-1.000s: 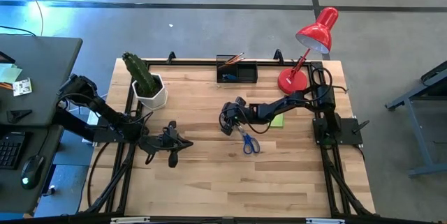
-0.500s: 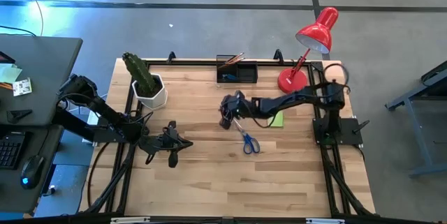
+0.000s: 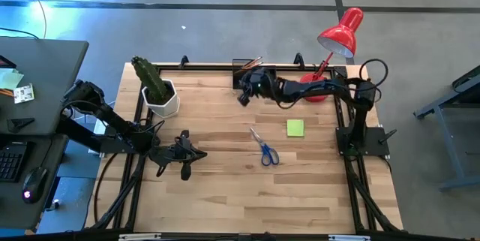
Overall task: Pick and place office supplies into organizer
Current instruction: Put the pink binder clip into the bottom left section of the desk organizer
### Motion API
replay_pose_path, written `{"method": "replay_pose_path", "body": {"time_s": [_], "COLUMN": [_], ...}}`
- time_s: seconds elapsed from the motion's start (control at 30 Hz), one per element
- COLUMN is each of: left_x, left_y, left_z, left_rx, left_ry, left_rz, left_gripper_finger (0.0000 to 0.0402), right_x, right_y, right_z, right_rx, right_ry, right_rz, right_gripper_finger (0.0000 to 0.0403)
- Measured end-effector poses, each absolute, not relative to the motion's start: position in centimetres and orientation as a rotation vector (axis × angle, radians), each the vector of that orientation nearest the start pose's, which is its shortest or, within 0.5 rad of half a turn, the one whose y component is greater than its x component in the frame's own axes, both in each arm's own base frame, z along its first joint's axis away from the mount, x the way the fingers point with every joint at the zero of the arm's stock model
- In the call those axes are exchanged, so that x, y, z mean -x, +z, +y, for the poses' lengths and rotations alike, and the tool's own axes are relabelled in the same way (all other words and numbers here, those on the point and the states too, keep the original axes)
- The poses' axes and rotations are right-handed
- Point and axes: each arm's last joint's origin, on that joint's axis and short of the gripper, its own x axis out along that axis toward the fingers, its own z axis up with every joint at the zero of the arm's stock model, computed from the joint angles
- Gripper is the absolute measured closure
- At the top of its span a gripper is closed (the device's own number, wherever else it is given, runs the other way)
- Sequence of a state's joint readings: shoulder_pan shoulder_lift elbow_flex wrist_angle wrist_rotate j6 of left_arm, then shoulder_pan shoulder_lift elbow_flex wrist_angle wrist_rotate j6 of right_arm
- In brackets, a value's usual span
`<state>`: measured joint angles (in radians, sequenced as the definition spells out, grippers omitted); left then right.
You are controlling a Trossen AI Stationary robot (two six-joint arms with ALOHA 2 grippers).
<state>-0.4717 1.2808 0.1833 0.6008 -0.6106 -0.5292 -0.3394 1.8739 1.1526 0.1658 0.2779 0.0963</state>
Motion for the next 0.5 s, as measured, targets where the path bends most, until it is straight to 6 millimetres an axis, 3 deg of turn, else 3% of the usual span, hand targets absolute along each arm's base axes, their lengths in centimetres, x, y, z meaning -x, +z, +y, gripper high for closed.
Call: {"method": "replay_pose_path", "body": {"time_s": [0.23,0.5], "left_x": [-17.7,-17.7], "left_y": [12.2,12.2], "left_z": [-7.1,-7.1], "left_rx": [0.259,0.254], "left_ry": [0.246,0.247], "left_rz": [0.380,0.380], "left_gripper_finger": [0.0399,0.0399], "right_x": [-36.7,-36.3], "right_y": [18.9,18.9], "right_z": [-17.0,-17.8], "right_rx": [-0.136,-0.162], "right_ry": [-0.677,-0.684], "right_rz": [0.519,0.509], "right_gripper_finger": [0.0343,0.0325]}}
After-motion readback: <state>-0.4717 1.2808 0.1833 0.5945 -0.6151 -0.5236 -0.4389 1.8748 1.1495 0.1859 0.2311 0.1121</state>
